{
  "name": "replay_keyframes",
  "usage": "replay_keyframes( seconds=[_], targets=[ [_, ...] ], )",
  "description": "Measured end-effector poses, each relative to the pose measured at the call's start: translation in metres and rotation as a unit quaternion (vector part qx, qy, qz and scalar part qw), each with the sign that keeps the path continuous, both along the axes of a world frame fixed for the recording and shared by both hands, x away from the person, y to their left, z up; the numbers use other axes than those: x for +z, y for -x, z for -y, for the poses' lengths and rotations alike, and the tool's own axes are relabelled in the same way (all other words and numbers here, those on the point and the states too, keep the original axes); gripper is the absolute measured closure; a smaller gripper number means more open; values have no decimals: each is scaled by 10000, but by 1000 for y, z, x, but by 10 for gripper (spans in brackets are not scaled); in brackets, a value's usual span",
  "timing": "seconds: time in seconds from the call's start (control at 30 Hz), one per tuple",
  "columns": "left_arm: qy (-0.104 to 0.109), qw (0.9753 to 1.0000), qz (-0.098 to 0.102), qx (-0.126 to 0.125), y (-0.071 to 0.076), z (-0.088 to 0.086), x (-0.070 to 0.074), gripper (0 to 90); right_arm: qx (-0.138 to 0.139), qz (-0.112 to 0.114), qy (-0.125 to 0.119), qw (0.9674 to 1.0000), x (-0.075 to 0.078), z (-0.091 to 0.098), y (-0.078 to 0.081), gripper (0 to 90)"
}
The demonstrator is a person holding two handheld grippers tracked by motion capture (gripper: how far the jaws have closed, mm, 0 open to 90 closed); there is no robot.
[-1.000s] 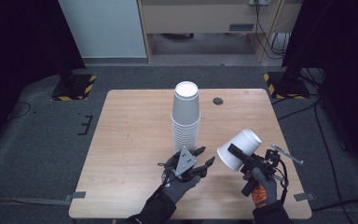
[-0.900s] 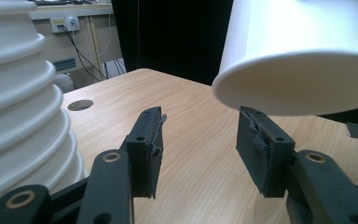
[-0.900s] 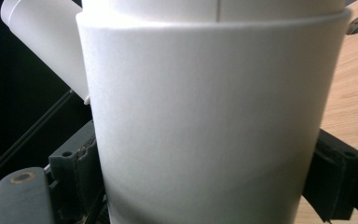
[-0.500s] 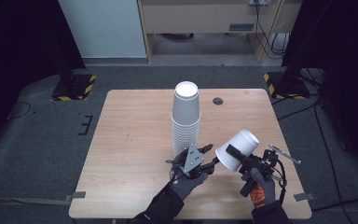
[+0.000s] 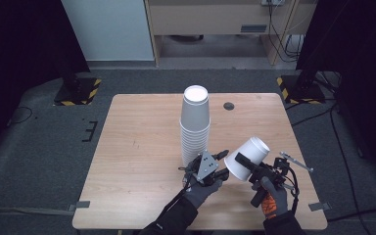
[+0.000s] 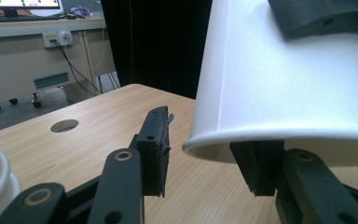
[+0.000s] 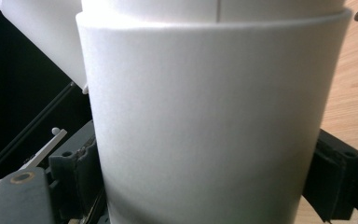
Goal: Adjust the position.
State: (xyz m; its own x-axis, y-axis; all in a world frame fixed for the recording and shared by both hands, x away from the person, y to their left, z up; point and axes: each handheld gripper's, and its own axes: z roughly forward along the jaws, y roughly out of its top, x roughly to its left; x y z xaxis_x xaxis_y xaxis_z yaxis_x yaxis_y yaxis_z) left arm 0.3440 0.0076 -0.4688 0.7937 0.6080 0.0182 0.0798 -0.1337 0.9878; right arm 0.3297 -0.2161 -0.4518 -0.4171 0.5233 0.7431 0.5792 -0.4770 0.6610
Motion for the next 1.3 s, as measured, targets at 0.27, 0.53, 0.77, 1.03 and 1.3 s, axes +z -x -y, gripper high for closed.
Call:
replay_keyframes(
  seconds=[0.27,0.53,0.77,1.03,1.3],
  targets=[
    [70,9999,79,4,0,0,2,650,109,-41,28,9999,-2,-4,-1,145],
    [-81,9998,171,36,2,-3,1,774,114,-47,-41,9999,-3,-3,-2,139],
    [-143,9998,132,-41,4,-3,-2,816,87,-14,41,10000,-4,-2,-3,134],
    [-164,9997,134,-129,8,-6,-4,831,102,7,49,9999,-4,-2,-4,125],
    [-166,9996,119,-178,10,-10,-2,833,146,44,70,9999,-4,-2,-5,106]
  ],
)
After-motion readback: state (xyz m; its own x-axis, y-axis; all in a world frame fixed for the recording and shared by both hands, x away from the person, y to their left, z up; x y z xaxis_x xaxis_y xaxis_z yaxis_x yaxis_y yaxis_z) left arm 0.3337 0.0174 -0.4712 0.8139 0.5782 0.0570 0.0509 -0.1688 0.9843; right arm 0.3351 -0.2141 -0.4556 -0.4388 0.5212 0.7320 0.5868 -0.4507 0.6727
